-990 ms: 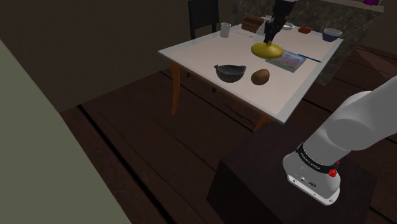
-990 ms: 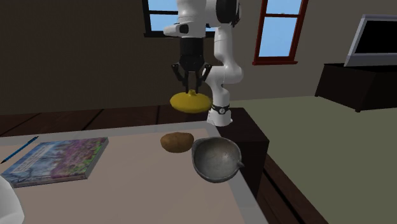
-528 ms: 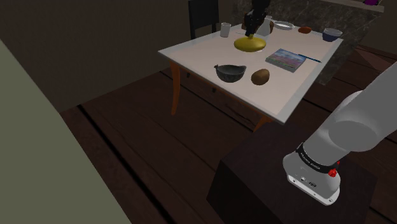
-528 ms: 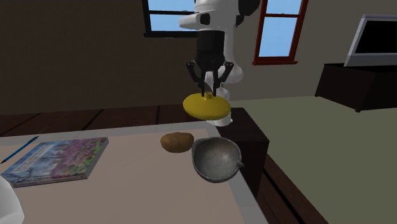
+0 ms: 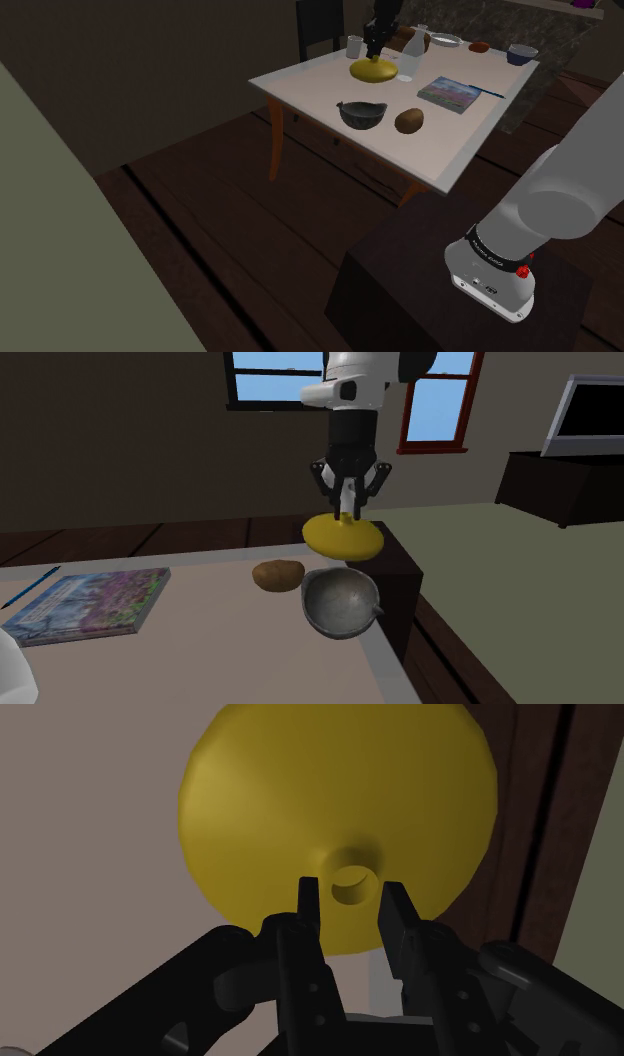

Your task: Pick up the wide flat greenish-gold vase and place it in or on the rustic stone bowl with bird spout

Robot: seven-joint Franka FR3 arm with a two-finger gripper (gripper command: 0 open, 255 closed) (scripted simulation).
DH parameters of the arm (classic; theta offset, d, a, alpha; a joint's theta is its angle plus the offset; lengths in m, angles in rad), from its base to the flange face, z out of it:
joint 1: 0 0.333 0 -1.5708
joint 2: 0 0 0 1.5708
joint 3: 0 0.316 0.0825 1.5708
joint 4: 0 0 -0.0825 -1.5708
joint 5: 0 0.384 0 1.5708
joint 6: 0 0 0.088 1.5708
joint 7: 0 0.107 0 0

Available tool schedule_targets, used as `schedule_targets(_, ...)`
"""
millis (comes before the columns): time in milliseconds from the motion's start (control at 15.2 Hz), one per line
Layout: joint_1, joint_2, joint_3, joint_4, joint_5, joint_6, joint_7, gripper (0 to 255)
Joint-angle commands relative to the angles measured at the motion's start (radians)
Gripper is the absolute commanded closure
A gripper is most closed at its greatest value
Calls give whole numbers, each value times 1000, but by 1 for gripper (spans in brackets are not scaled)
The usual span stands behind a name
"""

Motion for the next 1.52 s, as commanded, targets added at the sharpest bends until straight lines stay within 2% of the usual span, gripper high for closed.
schedule_targets(0,1,3,1,-21,1,25,1,255)
schedule_targets(1056,-2,47,0,-186,16,233,-9,255)
schedule_targets(1452,-2,47,0,-186,16,233,-9,255)
